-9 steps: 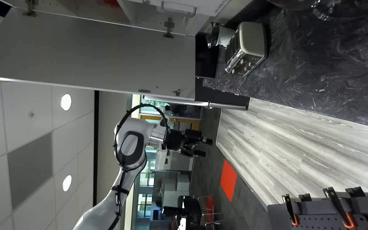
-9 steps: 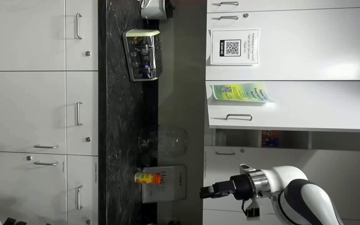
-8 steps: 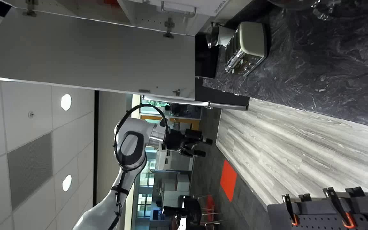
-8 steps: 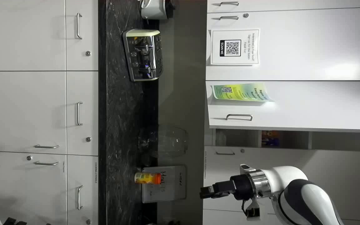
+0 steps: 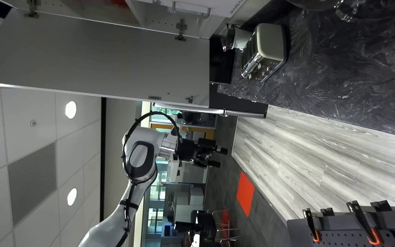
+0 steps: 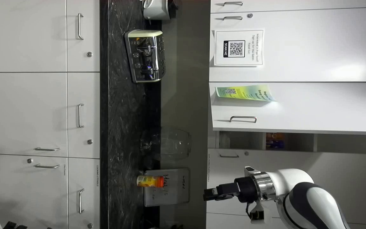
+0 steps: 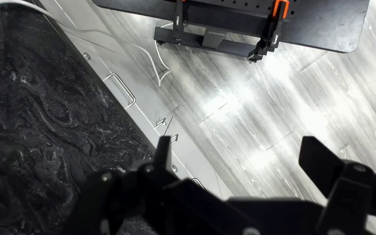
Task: Close the open cupboard
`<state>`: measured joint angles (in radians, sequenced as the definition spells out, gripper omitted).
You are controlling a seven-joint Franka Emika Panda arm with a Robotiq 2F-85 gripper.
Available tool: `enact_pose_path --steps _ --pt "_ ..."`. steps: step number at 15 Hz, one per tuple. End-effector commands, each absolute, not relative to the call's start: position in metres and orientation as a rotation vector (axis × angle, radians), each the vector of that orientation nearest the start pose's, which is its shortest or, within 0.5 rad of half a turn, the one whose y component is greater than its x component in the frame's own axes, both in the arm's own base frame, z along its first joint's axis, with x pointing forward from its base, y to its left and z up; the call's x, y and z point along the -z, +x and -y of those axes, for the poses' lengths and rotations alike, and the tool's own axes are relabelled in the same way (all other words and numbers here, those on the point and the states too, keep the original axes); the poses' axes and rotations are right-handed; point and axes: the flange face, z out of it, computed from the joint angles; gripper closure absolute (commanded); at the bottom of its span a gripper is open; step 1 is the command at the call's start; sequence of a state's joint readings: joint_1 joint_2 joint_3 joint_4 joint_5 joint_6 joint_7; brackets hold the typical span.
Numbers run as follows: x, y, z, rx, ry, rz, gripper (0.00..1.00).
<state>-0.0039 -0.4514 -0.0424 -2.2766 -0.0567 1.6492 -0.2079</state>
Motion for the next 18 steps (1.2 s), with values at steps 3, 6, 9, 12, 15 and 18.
enact_pose_path --steps 3,6,9,12,15,18 --pt "-0.522 0.405 -0.014 -0.049 -3.200 0.436 0.00" --pt "-0.525 0.413 -0.041 0.159 -3.242 0.566 0.00" --pt "-0.533 0.423 -0.066 0.406 -3.271 0.688 0.00" --pt "-0.542 0.434 -0.088 0.644 -3.268 0.772 0.00" --pt "-0.550 0.443 -0.107 0.854 -3.271 0.847 0.00" --pt "-0.555 0.449 -0.126 1.003 -3.302 0.970 0.00"
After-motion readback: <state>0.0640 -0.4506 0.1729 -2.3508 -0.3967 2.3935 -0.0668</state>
